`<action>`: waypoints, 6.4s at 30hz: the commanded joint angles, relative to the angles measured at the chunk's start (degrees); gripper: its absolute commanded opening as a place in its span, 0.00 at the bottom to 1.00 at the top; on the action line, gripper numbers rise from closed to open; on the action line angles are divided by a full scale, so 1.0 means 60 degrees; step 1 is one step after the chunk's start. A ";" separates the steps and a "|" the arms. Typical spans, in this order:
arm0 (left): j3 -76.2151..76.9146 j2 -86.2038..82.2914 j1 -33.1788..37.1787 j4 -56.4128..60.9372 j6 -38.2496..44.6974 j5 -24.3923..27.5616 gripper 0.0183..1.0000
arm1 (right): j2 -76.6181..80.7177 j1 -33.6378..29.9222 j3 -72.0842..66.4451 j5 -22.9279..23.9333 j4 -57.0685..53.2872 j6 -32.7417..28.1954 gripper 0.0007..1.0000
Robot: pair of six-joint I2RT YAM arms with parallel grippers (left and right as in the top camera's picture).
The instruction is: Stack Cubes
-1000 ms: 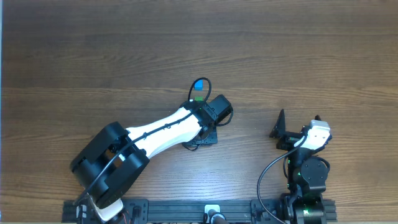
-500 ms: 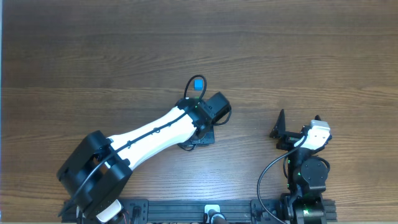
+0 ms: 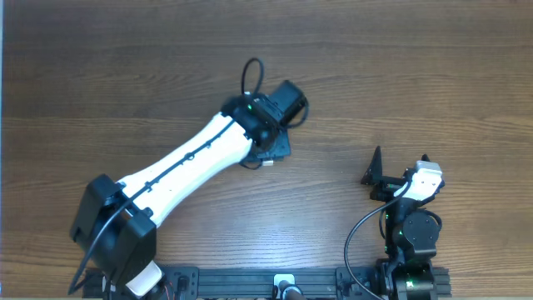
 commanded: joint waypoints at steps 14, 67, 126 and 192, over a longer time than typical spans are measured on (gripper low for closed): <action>0.0335 0.1082 0.0517 0.0084 0.0849 0.0710 0.10 | -0.0076 -0.0055 -0.0051 0.0127 -0.0011 -0.0055 0.99; 0.0528 0.1807 0.0521 0.0109 0.0849 0.0954 0.08 | -0.0076 -0.0055 -0.0051 0.0127 -0.0011 -0.0055 0.99; 0.0525 0.1814 0.0514 0.0113 0.0849 0.0954 0.32 | -0.0076 -0.0055 -0.0051 0.0127 -0.0011 -0.0055 0.99; -0.7967 -1.4553 0.6182 0.5104 0.5923 0.0138 1.00 | -0.0076 -0.0055 -0.0051 0.0127 -0.0011 -0.0055 0.99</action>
